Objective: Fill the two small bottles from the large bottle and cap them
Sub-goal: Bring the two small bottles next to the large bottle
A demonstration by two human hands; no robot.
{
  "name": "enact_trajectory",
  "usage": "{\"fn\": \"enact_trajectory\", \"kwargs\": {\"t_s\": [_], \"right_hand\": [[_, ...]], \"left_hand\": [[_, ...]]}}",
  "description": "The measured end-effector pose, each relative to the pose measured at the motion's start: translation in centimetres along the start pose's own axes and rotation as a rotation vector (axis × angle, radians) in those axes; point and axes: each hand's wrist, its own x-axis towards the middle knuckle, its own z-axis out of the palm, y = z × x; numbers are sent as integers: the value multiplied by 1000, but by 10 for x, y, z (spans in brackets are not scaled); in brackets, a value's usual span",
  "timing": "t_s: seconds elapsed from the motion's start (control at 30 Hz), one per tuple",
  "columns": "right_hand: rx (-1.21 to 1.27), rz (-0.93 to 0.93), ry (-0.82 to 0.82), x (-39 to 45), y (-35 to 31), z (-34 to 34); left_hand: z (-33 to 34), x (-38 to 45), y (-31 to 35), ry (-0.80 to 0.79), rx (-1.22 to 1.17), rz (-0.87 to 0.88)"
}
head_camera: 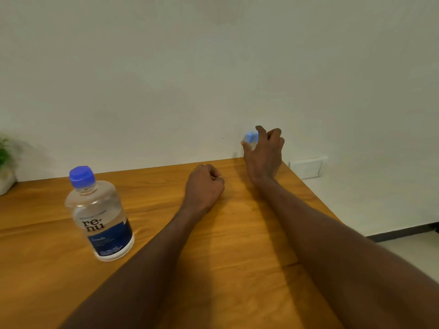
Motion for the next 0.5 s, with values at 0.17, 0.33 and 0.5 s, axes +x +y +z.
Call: {"fn": "enact_trajectory", "kwargs": {"t_s": [0.17,0.33,0.5], "right_hand": [[-68,-30,2,10,4,11],[45,-39,16,11,4,14],[230,-90,11,0,-5,4]], "left_hand": [[1,0,-2,6,-11,15],[0,-1,0,-1,-33,19],[-1,-4,3,18,-69,12]]}}
